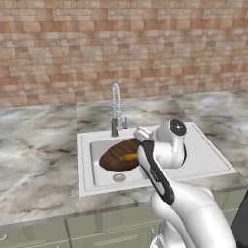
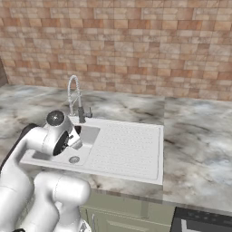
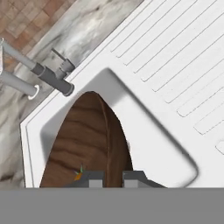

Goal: Pick the carrot from the cabinet and place it in the bowl. Then pick the bowl and place it in the sink. Then turn on the sink facuet.

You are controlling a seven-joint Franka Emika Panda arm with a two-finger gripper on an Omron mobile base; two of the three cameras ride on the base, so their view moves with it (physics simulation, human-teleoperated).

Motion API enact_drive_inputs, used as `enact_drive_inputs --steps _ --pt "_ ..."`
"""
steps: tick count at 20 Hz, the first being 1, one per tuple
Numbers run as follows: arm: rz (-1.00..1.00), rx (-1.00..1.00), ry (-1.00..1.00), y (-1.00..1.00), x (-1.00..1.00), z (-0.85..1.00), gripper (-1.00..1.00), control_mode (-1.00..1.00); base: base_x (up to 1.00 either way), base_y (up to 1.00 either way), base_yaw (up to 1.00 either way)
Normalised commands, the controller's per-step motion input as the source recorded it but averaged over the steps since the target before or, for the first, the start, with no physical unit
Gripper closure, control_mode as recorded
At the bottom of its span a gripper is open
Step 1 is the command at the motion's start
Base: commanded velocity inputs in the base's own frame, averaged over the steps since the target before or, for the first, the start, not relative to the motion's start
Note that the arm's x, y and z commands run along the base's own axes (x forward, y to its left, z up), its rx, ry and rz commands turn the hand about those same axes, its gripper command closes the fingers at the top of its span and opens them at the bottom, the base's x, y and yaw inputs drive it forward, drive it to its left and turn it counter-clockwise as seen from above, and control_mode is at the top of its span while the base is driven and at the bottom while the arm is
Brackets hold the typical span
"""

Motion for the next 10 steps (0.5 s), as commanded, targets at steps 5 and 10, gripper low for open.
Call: enact_drive_inputs --steps 5,10 --pt "-0.21 0.0 0.01 0.39 0.13 -0.34 1.0 -1.0 0.0 0.0 0.0" --pt "-0.24 0.0 0.01 0.31 0.03 -0.31 1.0 -1.0 0.0 0.0 0.0"
